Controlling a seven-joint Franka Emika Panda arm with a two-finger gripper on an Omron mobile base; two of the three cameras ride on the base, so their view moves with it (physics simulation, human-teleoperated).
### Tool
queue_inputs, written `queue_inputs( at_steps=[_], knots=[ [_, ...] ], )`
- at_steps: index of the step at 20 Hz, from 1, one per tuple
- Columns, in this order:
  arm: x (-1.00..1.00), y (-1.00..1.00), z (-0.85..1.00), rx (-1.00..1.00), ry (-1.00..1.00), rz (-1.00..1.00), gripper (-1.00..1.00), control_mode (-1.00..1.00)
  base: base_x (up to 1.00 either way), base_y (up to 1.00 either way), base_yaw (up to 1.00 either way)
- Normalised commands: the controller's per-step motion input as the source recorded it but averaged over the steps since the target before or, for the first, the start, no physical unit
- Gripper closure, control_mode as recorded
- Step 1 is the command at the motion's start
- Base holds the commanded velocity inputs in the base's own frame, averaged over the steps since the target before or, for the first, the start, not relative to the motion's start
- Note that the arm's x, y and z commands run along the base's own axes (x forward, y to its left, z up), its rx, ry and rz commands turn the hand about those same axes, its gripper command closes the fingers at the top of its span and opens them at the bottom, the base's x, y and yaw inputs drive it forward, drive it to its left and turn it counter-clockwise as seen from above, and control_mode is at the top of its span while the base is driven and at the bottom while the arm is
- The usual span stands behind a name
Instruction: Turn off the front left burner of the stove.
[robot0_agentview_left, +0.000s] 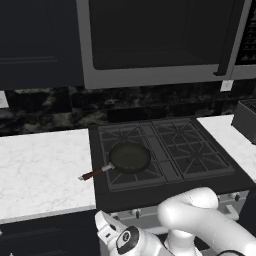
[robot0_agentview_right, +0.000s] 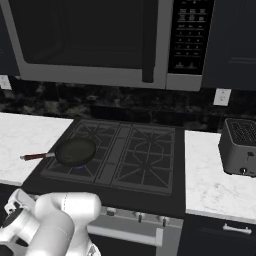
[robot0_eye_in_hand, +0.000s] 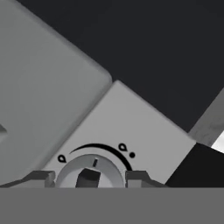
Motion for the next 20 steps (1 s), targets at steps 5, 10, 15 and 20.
queue_inputs(
  at_steps=[5,10,15,20],
  knots=[
    [-0.17,0.37,0.05,0.62,0.18,-0.2,1.0,-1.0,0.0,0.0,0.0],
    [-0.31,0.33,0.12,0.63,0.29,-0.22,1.0,-1.0,0.0,0.0,0.0],
    [-0.65,0.35,-0.4,0.69,0.03,-0.23,1.0,-1.0,0.0,0.0,0.0],
    [-0.99,0.03,-0.73,0.81,-0.16,-0.14,1.0,-1.0,0.0,0.0,0.0]
  ],
)
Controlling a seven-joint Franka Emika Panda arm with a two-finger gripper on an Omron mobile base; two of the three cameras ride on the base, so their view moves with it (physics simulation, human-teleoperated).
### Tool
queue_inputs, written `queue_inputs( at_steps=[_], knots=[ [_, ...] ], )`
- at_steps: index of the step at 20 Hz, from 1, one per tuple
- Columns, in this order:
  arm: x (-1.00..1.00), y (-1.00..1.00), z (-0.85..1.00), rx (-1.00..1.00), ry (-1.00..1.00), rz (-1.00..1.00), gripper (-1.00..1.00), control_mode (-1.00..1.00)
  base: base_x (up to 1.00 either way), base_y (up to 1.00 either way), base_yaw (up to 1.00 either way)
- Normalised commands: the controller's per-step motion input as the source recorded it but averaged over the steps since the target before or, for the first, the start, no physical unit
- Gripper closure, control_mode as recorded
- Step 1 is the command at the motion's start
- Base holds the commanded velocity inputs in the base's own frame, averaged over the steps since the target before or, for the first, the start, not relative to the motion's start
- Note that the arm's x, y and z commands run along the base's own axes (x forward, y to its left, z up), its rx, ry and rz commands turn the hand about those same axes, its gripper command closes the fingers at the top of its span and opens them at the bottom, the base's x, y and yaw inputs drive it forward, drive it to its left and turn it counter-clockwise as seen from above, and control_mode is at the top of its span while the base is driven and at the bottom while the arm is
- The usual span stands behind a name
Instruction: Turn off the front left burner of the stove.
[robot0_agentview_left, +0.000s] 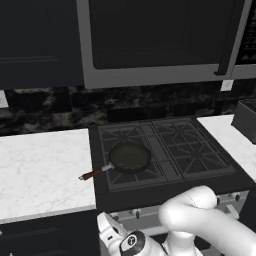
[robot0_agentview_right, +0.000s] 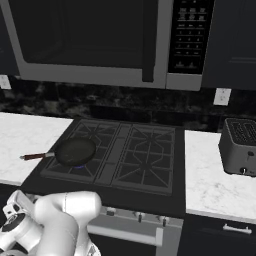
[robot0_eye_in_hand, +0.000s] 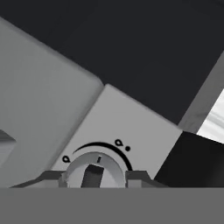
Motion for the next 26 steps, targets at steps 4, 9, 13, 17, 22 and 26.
queue_inputs(
  at_steps=[4,9,13,17,22,26],
  knots=[
    [-0.62,0.0,-0.9,0.87,-0.05,-0.08,1.0,-1.0,0.0,0.0,0.0],
    [-0.04,0.0,-0.17,0.87,0.01,-0.06,1.0,-1.0,0.0,0.0,0.0],
    [0.18,-0.05,-0.01,0.79,0.03,-0.05,1.0,-1.0,0.0,0.0,0.0],
    [0.05,-0.03,-0.33,0.81,-0.01,-0.06,1.0,-1.0,0.0,0.0,0.0],
    [0.03,0.0,-0.16,0.79,-0.04,-0.11,1.0,-1.0,0.0,0.0,0.0],
    [0.06,-0.06,-0.02,0.83,0.0,-0.08,1.0,-1.0,0.0,0.0,0.0]
  ],
)
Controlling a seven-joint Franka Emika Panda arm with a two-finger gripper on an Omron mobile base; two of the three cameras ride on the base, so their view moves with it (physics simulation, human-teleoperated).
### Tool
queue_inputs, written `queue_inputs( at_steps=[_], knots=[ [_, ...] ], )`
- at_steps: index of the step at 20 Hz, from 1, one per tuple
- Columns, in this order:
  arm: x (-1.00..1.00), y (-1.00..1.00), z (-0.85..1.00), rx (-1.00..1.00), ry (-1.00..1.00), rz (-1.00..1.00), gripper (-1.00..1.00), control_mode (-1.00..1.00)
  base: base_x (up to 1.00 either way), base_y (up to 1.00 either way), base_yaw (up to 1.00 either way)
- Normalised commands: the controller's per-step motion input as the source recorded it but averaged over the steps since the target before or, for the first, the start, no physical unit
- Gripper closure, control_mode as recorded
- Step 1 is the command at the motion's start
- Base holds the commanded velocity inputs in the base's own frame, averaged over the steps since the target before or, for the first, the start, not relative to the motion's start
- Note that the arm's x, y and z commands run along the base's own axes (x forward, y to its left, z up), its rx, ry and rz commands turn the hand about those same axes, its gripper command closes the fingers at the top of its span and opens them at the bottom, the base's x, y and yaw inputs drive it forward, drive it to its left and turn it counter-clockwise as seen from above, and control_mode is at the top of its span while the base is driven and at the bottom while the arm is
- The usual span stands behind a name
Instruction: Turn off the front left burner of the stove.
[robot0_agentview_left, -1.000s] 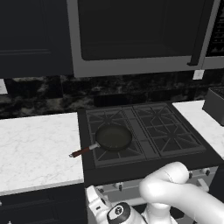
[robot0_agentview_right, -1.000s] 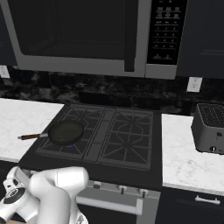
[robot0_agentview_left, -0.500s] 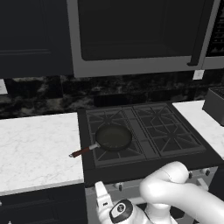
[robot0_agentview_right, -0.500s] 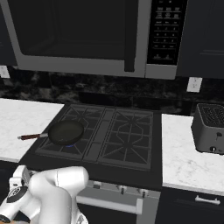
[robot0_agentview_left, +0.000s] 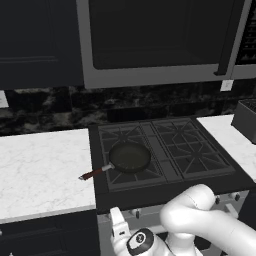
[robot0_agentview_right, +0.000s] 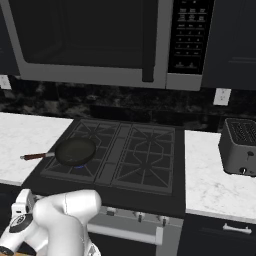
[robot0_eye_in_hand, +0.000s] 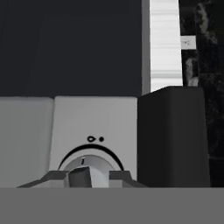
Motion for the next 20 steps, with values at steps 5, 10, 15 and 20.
queue_inputs(
  at_steps=[5,10,15,20],
  knots=[
    [0.16,-0.05,-0.03,0.91,0.06,-0.13,1.0,-1.0,0.0,0.0,0.0],
    [0.2,0.0,-0.01,0.96,0.15,-0.18,1.0,-1.0,0.0,0.0,0.0],
    [0.12,0.0,0.0,0.93,0.12,-0.18,1.0,-1.0,0.0,0.0,0.0],
    [0.2,-0.02,0.08,0.79,0.09,-0.17,1.0,-1.0,0.0,0.0,0.0]
  ],
)
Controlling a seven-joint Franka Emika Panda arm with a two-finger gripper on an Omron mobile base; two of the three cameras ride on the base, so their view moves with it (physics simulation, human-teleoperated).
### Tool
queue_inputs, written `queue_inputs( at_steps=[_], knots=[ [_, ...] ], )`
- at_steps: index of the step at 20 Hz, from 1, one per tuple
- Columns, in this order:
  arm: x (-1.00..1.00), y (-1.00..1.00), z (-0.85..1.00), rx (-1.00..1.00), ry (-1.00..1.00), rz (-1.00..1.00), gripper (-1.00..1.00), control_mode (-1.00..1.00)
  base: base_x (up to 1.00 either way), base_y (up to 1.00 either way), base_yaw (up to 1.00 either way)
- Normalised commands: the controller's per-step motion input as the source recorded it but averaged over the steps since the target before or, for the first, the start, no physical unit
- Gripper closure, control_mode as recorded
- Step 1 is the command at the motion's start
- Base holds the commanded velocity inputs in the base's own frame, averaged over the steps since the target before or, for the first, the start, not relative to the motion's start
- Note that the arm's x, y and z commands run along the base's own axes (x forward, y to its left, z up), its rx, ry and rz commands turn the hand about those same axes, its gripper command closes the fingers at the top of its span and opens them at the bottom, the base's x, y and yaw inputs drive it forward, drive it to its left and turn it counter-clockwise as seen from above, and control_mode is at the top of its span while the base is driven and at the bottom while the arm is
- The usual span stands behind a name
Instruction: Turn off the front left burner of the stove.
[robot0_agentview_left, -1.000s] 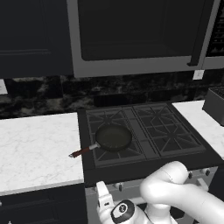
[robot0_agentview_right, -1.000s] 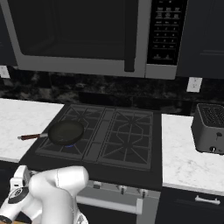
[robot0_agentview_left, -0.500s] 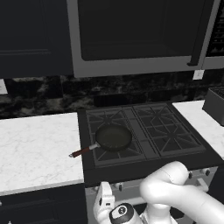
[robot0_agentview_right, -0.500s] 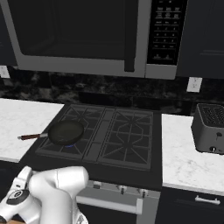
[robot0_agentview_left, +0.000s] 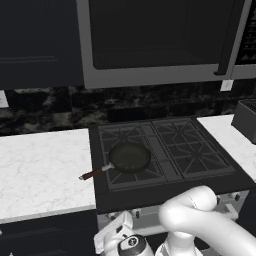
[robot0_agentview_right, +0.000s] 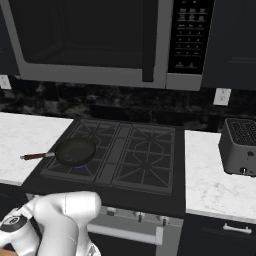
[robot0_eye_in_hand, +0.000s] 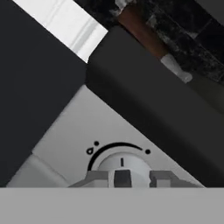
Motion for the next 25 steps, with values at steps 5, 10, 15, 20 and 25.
queue_inputs(
  at_steps=[5,10,15,20,25],
  knots=[
    [0.36,-0.13,0.15,0.65,0.11,-0.13,1.0,-1.0,0.0,0.0,0.0],
    [0.34,-0.14,0.12,0.63,0.13,-0.11,1.0,-1.0,0.0,0.0,0.0],
    [0.34,-0.1,0.13,0.59,0.17,-0.08,1.0,-1.0,0.0,0.0,0.0],
    [0.22,-0.1,0.09,0.58,0.17,-0.02,1.0,-1.0,0.0,0.0,0.0],
    [0.11,-0.1,0.02,0.56,0.15,-0.01,1.0,-1.0,0.0,0.0,0.0]
  ],
)
